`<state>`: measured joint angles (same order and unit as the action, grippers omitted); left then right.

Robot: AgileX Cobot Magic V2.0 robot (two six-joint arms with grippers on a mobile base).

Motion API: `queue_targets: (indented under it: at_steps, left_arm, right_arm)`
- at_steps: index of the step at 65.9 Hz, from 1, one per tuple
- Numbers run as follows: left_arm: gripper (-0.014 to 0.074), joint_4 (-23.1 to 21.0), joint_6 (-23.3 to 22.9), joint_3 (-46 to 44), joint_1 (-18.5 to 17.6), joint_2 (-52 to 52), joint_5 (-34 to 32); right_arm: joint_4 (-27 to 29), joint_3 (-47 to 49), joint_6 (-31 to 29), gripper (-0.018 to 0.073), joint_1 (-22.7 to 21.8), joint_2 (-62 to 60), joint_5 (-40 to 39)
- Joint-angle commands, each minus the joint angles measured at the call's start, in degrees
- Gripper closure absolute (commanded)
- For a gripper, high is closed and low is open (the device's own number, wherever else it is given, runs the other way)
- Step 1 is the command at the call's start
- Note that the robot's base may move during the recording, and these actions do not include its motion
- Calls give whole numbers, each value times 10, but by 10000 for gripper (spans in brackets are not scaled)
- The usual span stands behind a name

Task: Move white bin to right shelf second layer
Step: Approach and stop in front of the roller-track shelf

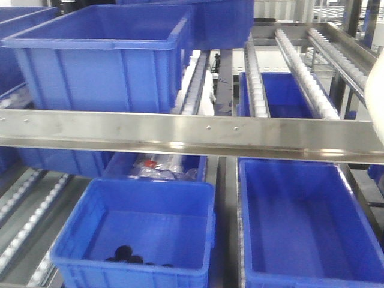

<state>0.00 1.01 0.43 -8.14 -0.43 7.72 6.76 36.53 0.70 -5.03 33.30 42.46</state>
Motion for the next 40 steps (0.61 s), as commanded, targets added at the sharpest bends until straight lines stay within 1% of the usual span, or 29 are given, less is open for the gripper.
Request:
queue_targets:
  at_steps: [1,40]
  left_arm:
    - [512,0,-3,21,-2,-9,-50]
    - [512,0,-3,21,-2,-9,-50]
  right_arm:
    - [4,18,3,511,-3,-1,-46]
    - [4,18,3,511,-3,-1,-46]
